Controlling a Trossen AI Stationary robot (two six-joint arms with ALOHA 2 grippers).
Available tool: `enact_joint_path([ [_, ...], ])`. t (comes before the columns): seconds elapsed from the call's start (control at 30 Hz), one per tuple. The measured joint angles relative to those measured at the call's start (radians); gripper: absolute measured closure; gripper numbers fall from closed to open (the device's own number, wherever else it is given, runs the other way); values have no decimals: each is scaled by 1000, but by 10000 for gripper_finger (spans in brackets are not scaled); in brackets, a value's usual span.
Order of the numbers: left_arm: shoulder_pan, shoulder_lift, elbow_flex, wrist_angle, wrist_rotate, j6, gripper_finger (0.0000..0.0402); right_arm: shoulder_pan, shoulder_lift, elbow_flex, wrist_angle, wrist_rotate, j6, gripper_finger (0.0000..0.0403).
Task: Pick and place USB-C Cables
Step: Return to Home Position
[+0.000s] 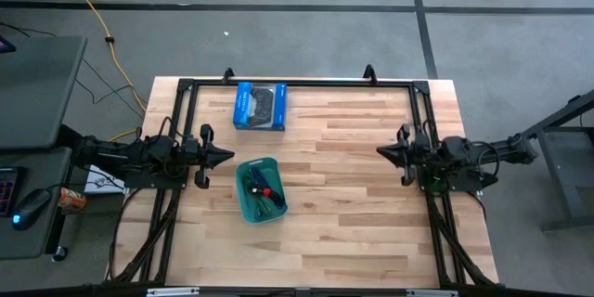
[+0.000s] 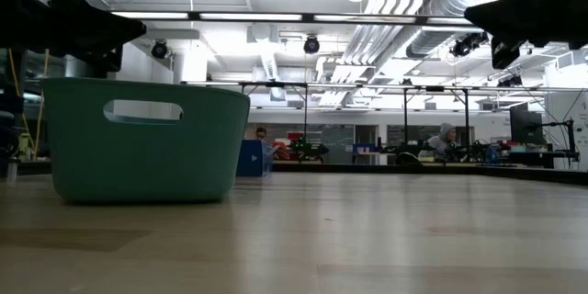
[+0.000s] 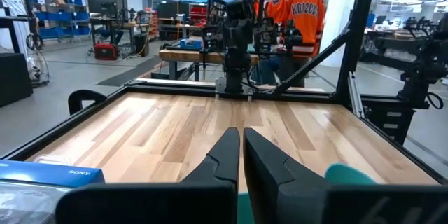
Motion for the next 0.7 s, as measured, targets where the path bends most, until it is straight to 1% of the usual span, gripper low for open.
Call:
enact_joint_path([
  [0.07,0,0,0,0,0,0,399,0,-46,-32,12,-20,-25,400],
  [0.23,0,1,0,1,0,0,398,0,-40,-44,5,-65,-43,402],
  [0.37,0,2,1,1,-2,0,398,0,-40,-44,-83,-145,-63,402],
  [0.4,0,2,1,1,-2,0,398,0,-39,-44,-106,-147,-63,402],
  [0.57,0,2,1,1,-3,0,398,0,-37,-44,-105,-116,-79,402],
  [0.7,0,2,1,1,-4,0,398,0,-37,-44,-105,-114,-93,402],
])
